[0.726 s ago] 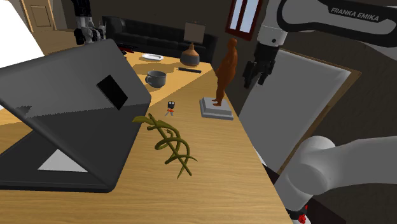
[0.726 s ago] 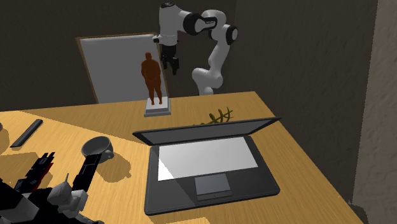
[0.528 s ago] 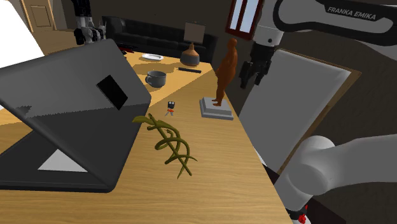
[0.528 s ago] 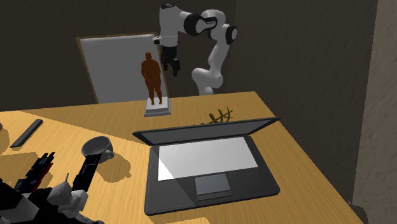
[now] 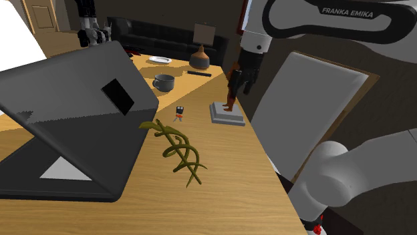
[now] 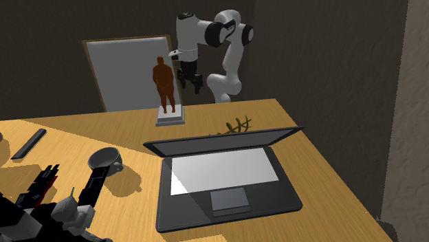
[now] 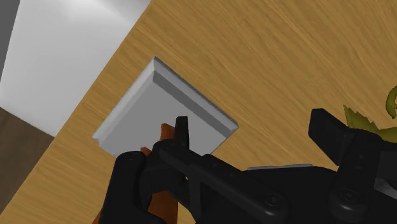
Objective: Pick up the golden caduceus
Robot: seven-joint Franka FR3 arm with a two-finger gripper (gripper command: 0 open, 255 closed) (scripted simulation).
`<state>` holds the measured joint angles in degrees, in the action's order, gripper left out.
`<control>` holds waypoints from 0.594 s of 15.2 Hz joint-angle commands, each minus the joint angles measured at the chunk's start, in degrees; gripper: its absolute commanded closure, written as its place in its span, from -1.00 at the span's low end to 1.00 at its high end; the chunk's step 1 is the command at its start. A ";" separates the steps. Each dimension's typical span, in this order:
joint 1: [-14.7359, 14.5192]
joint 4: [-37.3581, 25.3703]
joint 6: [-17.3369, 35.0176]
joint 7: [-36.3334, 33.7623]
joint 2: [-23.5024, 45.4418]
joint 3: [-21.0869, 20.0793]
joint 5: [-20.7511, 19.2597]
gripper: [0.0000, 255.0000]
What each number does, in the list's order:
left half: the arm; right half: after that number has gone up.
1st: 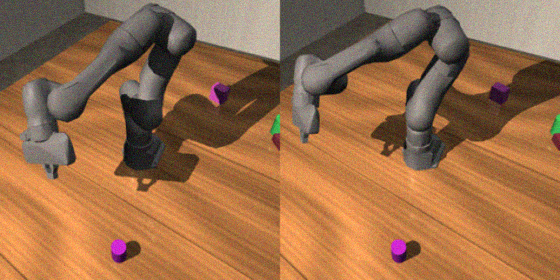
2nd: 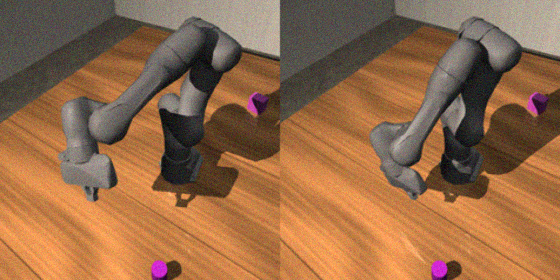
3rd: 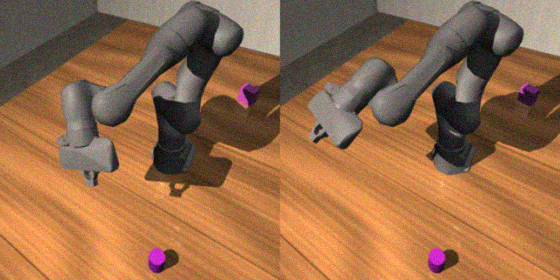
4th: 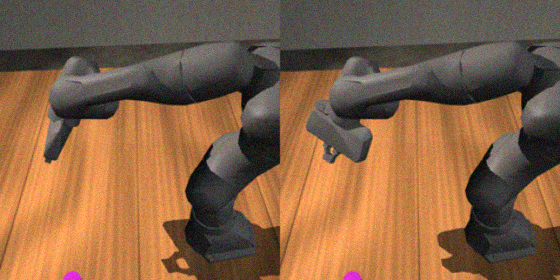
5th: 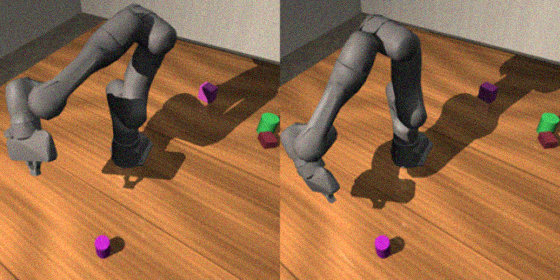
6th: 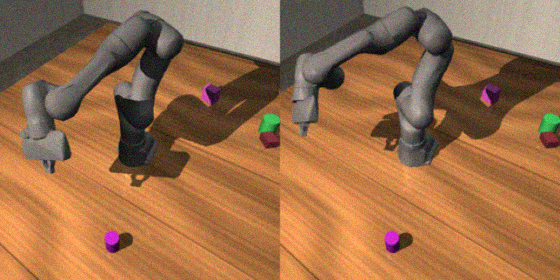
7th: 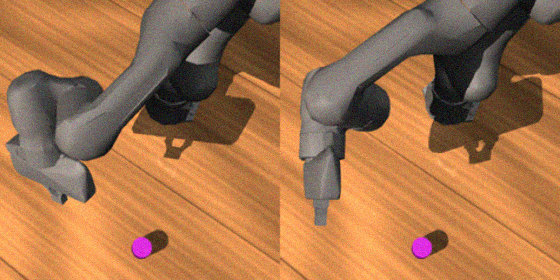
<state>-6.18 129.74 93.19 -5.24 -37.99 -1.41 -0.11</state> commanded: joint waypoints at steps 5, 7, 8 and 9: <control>-4.43 -2.01 3.97 0.10 6.00 -3.86 4.31 -1.00; -5.80 -3.01 5.18 0.26 8.12 -5.11 5.55 -1.00; -6.46 -3.55 5.76 0.35 9.20 -5.74 6.14 -1.00; -7.12 -4.13 6.33 0.44 10.28 -6.37 6.71 -1.00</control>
<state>-12.66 126.48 98.86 -5.01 -29.17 -7.21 6.03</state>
